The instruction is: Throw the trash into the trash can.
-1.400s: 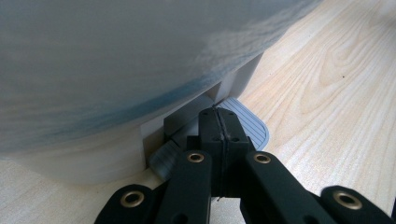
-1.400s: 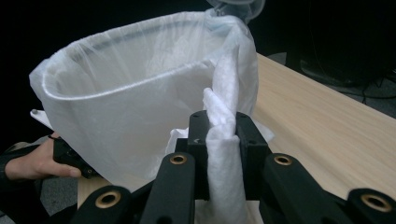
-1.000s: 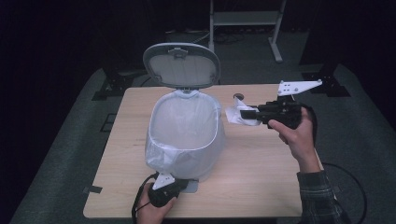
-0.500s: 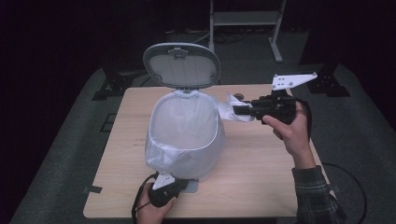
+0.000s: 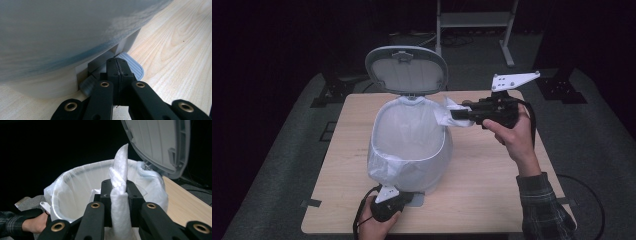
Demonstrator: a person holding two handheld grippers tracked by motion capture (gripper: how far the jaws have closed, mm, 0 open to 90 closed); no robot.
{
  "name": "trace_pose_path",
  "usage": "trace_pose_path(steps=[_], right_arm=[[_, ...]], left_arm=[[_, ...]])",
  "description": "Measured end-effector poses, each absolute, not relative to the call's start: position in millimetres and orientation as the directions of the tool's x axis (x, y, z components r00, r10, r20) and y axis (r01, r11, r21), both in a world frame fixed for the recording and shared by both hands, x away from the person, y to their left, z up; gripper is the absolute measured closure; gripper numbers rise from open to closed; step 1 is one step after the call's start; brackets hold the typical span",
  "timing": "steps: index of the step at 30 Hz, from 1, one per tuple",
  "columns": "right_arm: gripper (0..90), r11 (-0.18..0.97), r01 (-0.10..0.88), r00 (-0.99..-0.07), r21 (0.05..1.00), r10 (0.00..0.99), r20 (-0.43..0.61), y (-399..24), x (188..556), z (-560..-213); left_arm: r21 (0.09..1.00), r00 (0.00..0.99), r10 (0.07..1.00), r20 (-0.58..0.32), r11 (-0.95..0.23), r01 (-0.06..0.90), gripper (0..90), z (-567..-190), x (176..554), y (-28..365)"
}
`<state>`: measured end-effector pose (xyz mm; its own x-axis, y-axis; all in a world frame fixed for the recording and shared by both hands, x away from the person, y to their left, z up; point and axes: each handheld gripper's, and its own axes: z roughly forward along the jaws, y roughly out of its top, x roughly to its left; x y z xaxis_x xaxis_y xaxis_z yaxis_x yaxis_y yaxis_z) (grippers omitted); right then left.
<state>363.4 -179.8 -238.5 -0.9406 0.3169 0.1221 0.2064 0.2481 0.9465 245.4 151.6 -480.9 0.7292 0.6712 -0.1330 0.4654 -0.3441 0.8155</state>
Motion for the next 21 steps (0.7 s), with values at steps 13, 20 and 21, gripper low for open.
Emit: trace_pose_path(steps=[13,20,21], right_arm=[[78.5,0.251,0.19,-0.952,0.949,0.284,0.115,-154,369,-233],[78.5,0.253,0.189,-0.955,0.949,0.271,0.118,-143,372,-232],[78.5,0.254,0.191,-0.956,0.948,0.268,0.12,-141,373,-231]], left_arm=[[0.815,0.729,0.671,-0.132,-0.345,0.465,90.0,-481,245,152],[0.815,0.726,0.674,-0.138,-0.338,0.47,90.0,-481,245,151],[0.816,0.726,0.674,-0.138,-0.339,0.469,90.0,-481,245,151]])
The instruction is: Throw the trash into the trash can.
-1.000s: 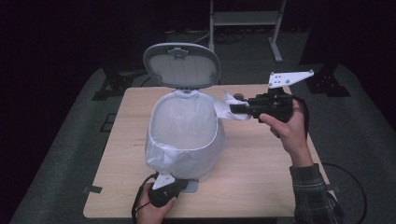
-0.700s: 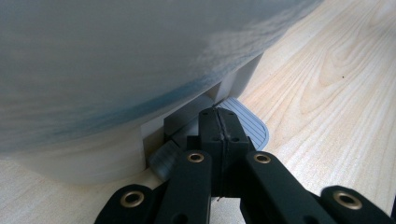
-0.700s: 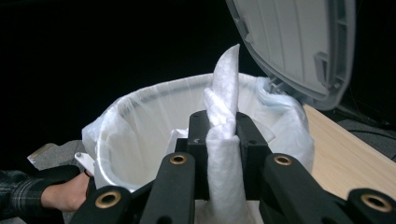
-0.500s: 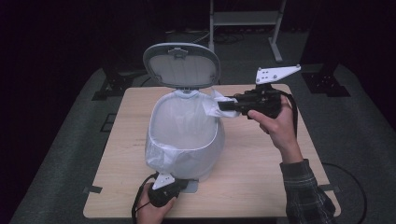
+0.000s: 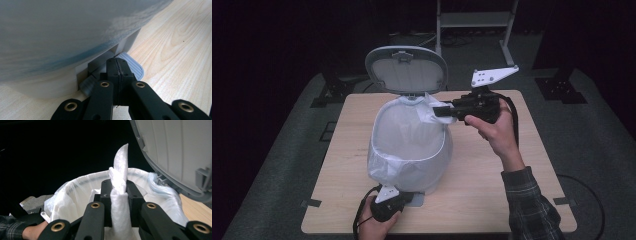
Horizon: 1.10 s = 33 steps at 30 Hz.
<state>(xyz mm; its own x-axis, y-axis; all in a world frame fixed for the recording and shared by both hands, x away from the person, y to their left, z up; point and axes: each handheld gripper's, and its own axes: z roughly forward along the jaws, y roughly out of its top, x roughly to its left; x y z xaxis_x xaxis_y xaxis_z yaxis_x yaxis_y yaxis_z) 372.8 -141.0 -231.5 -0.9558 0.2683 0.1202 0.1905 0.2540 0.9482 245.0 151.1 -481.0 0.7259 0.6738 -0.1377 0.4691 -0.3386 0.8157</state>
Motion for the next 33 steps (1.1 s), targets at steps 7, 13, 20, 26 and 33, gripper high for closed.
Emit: trace_pose_path(steps=[7,13,20,26,33], right_arm=[[78.2,0.268,0.183,-0.958,0.946,0.263,0.111,-125,376,-229],[77.9,0.28,0.181,-0.961,0.943,0.255,0.109,-108,381,-231],[77.4,0.296,0.178,-0.964,0.938,0.246,0.105,-92,384,-233],[73.6,0.32,0.167,-0.966,0.933,0.241,0.09,-75,383,-236],[51.1,0.309,0.159,-0.966,0.938,0.247,0.082,-70,380,-235]], left_arm=[[0.816,0.726,0.674,-0.139,-0.338,0.47,90.0,-481,245,151],[0.816,0.726,0.673,-0.141,-0.337,0.47,90.0,-481,245,151],[0.818,0.734,0.668,-0.122,-0.352,0.455,90.0,-481,246,152],[0.816,0.73,0.671,-0.134,-0.343,0.465,90.0,-481,245,151],[0.816,0.721,0.679,-0.138,-0.335,0.472,90.0,-481,244,151]])
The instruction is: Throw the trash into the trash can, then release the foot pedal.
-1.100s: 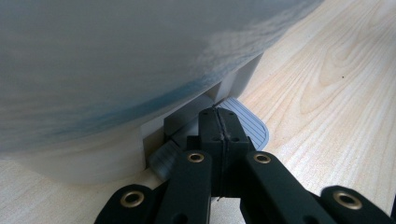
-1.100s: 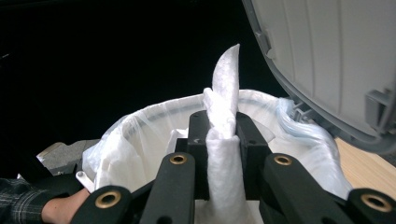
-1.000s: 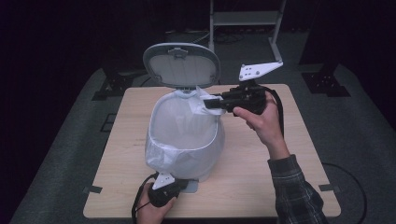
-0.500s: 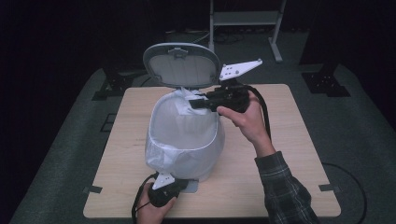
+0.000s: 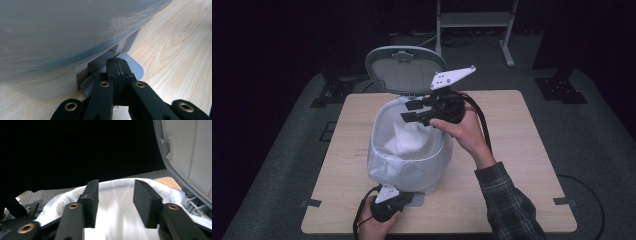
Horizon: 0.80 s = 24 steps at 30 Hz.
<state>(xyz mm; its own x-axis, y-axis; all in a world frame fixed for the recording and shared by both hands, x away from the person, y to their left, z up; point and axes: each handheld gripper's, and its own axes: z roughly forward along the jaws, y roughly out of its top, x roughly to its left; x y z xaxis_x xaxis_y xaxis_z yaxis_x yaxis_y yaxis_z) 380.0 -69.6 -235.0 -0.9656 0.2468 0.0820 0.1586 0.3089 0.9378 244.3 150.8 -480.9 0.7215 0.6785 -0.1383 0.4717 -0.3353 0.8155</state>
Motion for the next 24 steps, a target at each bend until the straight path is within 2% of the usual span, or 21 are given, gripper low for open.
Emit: trace_pose_path(steps=[11,24], right_arm=[[48.5,0.3,0.151,-0.959,0.942,0.277,0.065,-88,371,-234],[45.9,0.299,0.181,-0.924,0.937,0.378,0.058,-139,363,-243]], left_arm=[[0.816,0.722,0.677,-0.139,-0.334,0.471,90.0,-481,244,151],[0.814,0.722,0.677,-0.138,-0.338,0.473,90.0,-481,244,151]])
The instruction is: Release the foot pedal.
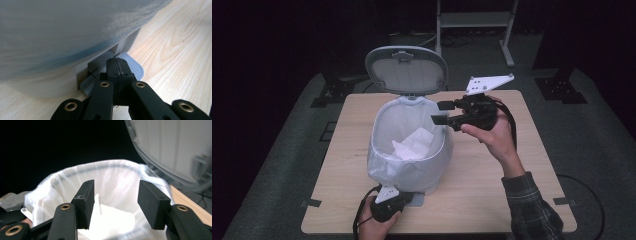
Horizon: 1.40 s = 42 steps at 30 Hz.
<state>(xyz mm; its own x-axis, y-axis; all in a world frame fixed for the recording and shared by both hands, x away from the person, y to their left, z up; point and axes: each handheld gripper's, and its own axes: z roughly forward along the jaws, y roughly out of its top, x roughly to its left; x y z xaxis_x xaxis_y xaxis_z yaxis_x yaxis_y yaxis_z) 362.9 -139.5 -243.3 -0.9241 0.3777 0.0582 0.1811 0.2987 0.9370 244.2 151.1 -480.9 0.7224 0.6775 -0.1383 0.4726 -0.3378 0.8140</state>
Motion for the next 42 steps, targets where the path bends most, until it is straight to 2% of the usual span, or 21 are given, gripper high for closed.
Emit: trace_pose_path(steps=[12,31,38,42], right_arm=[[43.8,0.279,0.203,-0.896,0.939,0.439,0.064,-173,359,-255],[30.7,0.271,0.247,-0.829,0.93,0.556,0.059,-209,352,-282],[25.7,0.262,0.264,-0.791,0.928,0.609,0.053,-227,344,-298],[23.6,0.255,0.277,-0.772,0.927,0.634,0.056,-236,341,-306]], left_arm=[[0.815,0.72,0.679,-0.139,-0.334,0.473,90.0,-481,244,151],[0.817,0.719,0.683,-0.13,-0.338,0.468,89.7,-481,243,150],[0.819,0.722,0.679,-0.133,-0.334,0.466,86.6,-480,242,151],[0.82,0.727,0.677,-0.111,-0.351,0.452,78.6,-478,241,151]])
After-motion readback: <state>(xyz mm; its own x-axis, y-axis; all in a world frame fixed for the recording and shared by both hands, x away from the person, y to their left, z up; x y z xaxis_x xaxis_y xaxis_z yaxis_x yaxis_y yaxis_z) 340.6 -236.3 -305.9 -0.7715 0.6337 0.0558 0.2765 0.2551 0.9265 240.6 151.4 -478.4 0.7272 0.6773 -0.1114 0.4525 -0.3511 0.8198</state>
